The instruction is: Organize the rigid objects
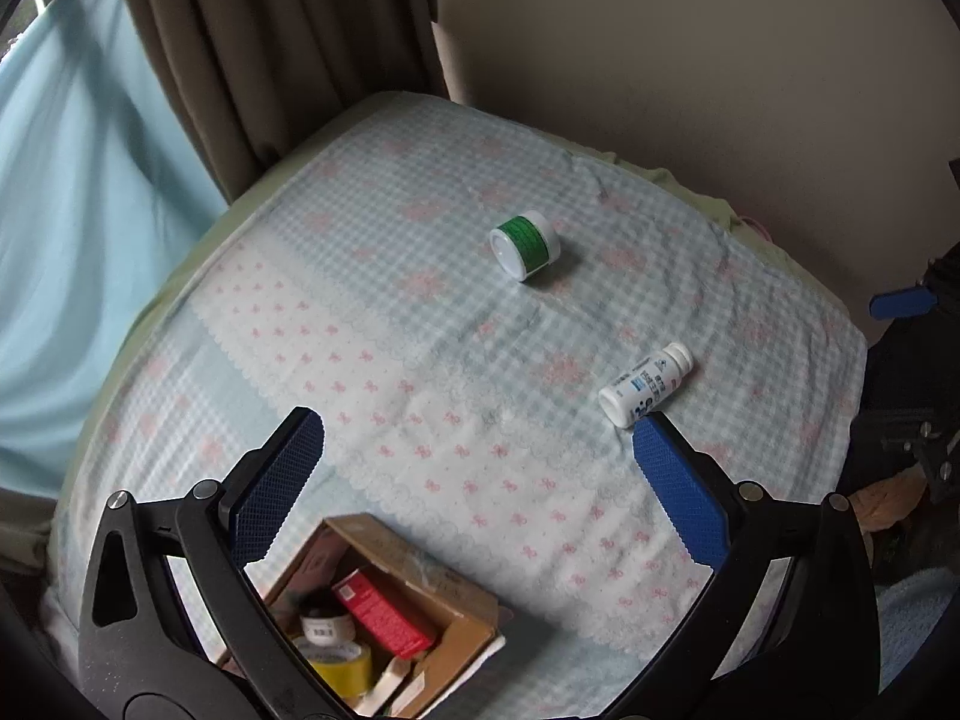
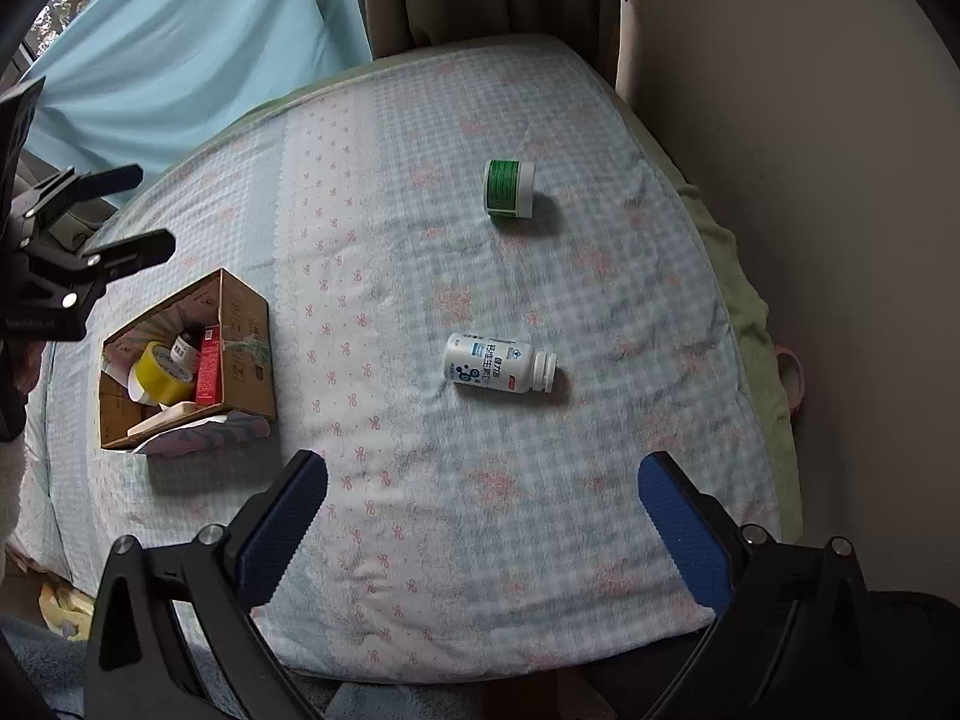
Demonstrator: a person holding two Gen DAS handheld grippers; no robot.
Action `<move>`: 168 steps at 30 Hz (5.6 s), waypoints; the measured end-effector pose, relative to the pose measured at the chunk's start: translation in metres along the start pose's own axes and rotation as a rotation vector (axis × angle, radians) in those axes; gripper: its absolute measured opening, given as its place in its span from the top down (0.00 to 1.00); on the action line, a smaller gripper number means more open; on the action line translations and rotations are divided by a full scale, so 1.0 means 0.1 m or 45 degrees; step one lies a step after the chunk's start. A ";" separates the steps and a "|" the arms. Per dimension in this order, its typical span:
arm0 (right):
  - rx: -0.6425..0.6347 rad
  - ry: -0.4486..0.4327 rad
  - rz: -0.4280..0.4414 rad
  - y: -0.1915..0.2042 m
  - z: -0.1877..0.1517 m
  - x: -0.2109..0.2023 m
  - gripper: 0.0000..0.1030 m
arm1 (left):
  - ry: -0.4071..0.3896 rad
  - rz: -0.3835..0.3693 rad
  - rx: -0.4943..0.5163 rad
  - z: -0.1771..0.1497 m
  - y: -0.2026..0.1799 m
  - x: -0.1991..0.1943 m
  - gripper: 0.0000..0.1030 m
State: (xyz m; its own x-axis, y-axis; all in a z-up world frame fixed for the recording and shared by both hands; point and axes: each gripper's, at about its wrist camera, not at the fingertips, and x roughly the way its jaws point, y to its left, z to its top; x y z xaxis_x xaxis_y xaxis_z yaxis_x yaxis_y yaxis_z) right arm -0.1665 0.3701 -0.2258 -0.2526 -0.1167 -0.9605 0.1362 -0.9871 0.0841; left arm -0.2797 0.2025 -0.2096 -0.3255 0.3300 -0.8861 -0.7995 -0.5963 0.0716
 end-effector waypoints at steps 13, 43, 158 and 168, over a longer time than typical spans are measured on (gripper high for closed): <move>1.118 0.036 0.393 -0.64 0.01 1.32 0.00 | 0.187 -0.079 0.392 1.11 -0.37 1.77 0.00; 2.141 -0.020 0.379 -0.77 -0.27 2.61 0.54 | 0.411 -0.158 0.861 1.37 -0.88 3.44 0.27; -0.179 0.132 0.130 3.00 0.47 1.39 0.00 | 0.077 0.238 -0.876 -3.77 2.01 -1.05 0.00; -0.351 0.037 0.149 2.86 0.44 0.77 0.00 | -0.003 0.400 -0.957 -3.32 1.54 -1.83 0.00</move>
State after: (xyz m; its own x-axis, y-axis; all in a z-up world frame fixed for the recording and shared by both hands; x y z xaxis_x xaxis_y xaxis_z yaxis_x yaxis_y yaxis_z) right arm -0.1894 0.0743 -0.2640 -0.1927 -0.2204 -0.9562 0.4188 -0.8997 0.1230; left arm -0.1760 -0.1930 -0.1889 -0.4802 0.0664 -0.8746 -0.1183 -0.9929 -0.0104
